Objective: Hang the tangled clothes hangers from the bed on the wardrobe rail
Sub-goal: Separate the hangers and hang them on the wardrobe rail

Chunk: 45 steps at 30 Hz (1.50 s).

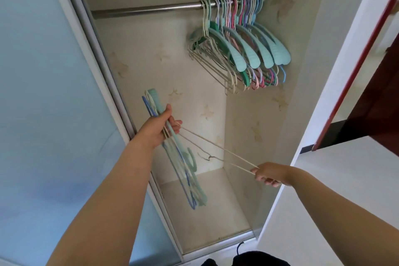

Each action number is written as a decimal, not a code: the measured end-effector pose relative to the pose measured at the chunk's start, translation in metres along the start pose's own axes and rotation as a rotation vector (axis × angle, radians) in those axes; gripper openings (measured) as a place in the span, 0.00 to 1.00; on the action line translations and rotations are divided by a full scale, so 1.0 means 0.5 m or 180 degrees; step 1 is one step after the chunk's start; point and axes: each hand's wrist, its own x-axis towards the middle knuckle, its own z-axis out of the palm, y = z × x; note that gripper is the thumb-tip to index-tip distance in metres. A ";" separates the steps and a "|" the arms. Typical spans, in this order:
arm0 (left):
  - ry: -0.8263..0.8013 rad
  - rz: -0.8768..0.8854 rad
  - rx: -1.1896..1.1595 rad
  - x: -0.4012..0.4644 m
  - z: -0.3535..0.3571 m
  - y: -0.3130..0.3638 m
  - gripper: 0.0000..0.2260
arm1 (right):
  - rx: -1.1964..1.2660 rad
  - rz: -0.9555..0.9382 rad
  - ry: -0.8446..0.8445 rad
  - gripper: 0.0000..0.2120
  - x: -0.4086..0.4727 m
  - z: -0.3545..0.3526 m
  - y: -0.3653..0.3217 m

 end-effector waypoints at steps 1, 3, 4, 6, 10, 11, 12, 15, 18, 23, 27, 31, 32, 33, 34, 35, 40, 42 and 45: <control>0.0002 -0.0027 0.0212 0.003 -0.003 -0.008 0.21 | 0.0073 0.0018 0.0058 0.23 -0.005 -0.010 0.013; 0.0077 -0.0053 0.0528 0.010 -0.011 -0.023 0.20 | 0.0478 0.0019 0.0143 0.26 -0.012 -0.030 0.044; 0.0192 -0.0035 0.0578 0.016 -0.015 -0.029 0.19 | 0.0818 -0.0007 0.0143 0.27 -0.015 -0.038 0.055; 0.0592 0.0059 0.0493 0.027 -0.020 -0.040 0.18 | 0.1277 -0.0097 0.0167 0.29 -0.026 -0.048 0.061; 0.1005 0.0212 0.0251 0.043 -0.014 -0.059 0.17 | 0.0573 -0.0263 0.0074 0.38 -0.053 -0.046 0.017; 0.1020 0.0214 0.0149 0.046 -0.009 -0.064 0.17 | 0.0513 -0.0366 0.0002 0.38 -0.055 -0.040 0.000; 0.1033 0.0190 0.0028 0.048 -0.004 -0.068 0.16 | 0.0565 -0.0498 0.0022 0.36 -0.050 -0.034 -0.015; 0.1096 0.0070 -0.0340 0.049 -0.001 -0.078 0.14 | 0.1377 -0.0857 0.0766 0.25 -0.019 -0.017 -0.061; 0.1152 -0.0019 -0.0498 0.046 -0.009 -0.087 0.09 | 0.1980 -0.0990 0.1258 0.16 -0.010 -0.007 -0.111; 0.1271 -0.0102 -0.0445 0.038 -0.021 -0.093 0.11 | 0.0971 -0.1143 0.1171 0.11 -0.048 0.029 -0.205; 0.1399 -0.0193 -0.0418 0.033 -0.034 -0.099 0.10 | -0.0467 -0.1386 0.1558 0.15 -0.087 0.057 -0.272; 0.1201 -0.0105 -0.0506 0.022 -0.039 -0.093 0.11 | -0.0091 -0.1910 0.2062 0.15 -0.117 0.057 -0.342; 0.1119 -0.0060 -0.0497 0.018 -0.037 -0.086 0.11 | 0.0034 -0.2079 0.2204 0.15 -0.124 0.050 -0.363; 0.1042 -0.0014 -0.0486 0.015 -0.036 -0.076 0.11 | 0.0131 -0.2263 0.2365 0.15 -0.132 0.040 -0.384; 0.0975 0.0028 -0.0482 0.014 -0.033 -0.065 0.10 | 0.0220 -0.2440 0.2534 0.15 -0.141 0.028 -0.406; 0.0910 0.0074 -0.0500 0.012 -0.029 -0.053 0.10 | 0.0284 -0.2579 0.2688 0.16 -0.148 0.013 -0.426; 0.0605 0.0321 -0.0515 0.007 -0.001 0.001 0.06 | 0.0379 -0.2743 0.2931 0.17 -0.150 -0.066 -0.526; 0.0495 0.0425 -0.0497 0.006 0.010 0.011 0.07 | 0.0210 -0.2628 0.2820 0.18 -0.132 -0.086 -0.553; 0.0286 0.0553 -0.0430 -0.001 0.020 0.020 0.09 | -0.0061 -0.2440 0.2725 0.20 -0.111 -0.110 -0.572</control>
